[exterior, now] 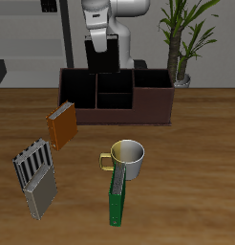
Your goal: Place the black book into the back desk caddy's back compartment and place the striped book into the back desk caddy's right compartment
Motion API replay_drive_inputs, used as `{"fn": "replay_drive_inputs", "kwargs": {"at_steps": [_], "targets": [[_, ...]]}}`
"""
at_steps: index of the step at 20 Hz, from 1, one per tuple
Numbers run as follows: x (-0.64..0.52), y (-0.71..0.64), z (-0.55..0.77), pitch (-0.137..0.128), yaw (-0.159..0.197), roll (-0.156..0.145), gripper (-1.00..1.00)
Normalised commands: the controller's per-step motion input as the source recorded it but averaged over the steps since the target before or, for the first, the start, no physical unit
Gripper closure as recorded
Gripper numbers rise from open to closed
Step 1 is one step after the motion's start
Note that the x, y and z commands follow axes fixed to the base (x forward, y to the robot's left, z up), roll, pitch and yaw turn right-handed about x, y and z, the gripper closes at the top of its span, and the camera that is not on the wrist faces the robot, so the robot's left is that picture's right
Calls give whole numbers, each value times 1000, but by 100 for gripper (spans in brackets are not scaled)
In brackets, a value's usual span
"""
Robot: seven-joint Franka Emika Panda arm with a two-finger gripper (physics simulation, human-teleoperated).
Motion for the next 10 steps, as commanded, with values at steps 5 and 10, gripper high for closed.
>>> {"fn": "replay_drive_inputs", "kwargs": {"at_steps": [5, 10], "targets": [[-70, 71, -122, 20, 2, 22, 100], [-14, 43, -95, 22, -4, 13, 100]]}}
